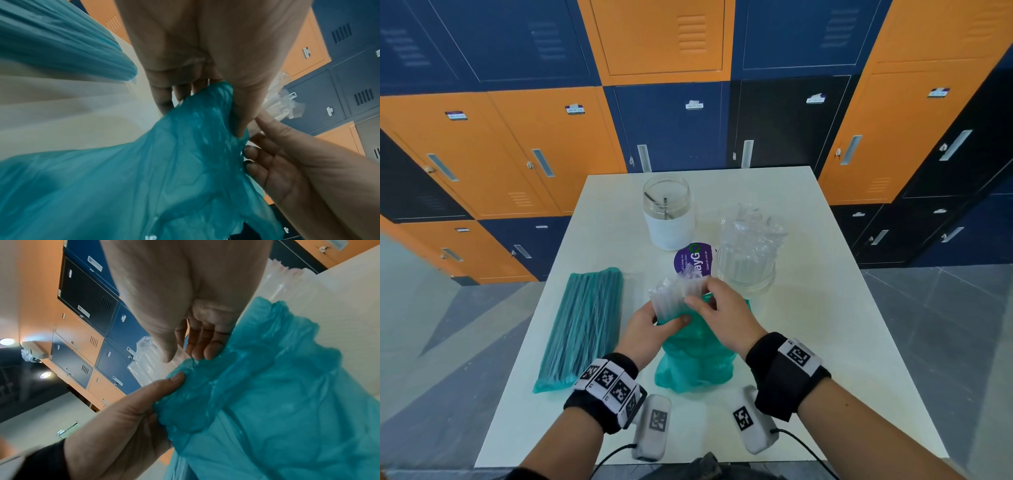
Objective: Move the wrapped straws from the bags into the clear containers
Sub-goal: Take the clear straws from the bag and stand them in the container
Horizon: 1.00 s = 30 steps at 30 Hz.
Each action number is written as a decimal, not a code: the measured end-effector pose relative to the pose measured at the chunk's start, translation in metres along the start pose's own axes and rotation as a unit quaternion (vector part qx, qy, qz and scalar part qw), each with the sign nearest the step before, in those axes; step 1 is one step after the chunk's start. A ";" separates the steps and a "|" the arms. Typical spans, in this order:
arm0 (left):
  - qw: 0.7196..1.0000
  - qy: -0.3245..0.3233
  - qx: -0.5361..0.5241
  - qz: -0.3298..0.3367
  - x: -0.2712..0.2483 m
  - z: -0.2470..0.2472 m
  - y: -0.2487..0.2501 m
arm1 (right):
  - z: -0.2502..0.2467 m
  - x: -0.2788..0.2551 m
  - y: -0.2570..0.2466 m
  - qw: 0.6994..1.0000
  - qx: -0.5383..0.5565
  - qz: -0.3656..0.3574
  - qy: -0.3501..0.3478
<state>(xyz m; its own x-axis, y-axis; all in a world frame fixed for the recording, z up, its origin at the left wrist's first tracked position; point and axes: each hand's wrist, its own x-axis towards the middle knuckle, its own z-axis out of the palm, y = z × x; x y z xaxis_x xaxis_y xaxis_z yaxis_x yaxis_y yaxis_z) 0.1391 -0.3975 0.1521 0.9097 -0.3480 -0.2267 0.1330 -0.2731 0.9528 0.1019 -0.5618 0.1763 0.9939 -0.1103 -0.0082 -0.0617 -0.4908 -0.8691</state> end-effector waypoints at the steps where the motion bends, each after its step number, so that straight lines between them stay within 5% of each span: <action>1: 1.000 0.002 0.001 0.002 0.001 0.000 0.001 | -0.002 0.000 -0.002 1.000 0.023 -0.003 0.012; 4: 1.000 0.005 0.001 0.001 0.000 -0.002 0.001 | -0.012 0.005 -0.004 0.996 0.043 -0.045 0.067; 9: 1.000 0.008 -0.012 -0.007 0.001 -0.002 -0.001 | -0.057 0.014 -0.021 0.982 -0.102 -0.065 0.148; 16: 1.000 0.011 -0.008 -0.009 0.003 -0.003 -0.004 | -0.125 0.013 -0.067 0.945 -0.055 -0.122 0.299; 30: 1.000 0.007 0.019 0.001 0.000 -0.002 0.000 | -0.115 0.001 -0.052 0.933 -0.081 -0.131 0.324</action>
<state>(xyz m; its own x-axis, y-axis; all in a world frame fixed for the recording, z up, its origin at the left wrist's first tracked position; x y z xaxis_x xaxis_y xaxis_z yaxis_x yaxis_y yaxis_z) 0.1399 -0.3956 0.1526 0.9157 -0.3351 -0.2217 0.1165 -0.3068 0.9446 0.0950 -0.6361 0.2785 0.7158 -0.4428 0.5400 0.1101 -0.6921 -0.7134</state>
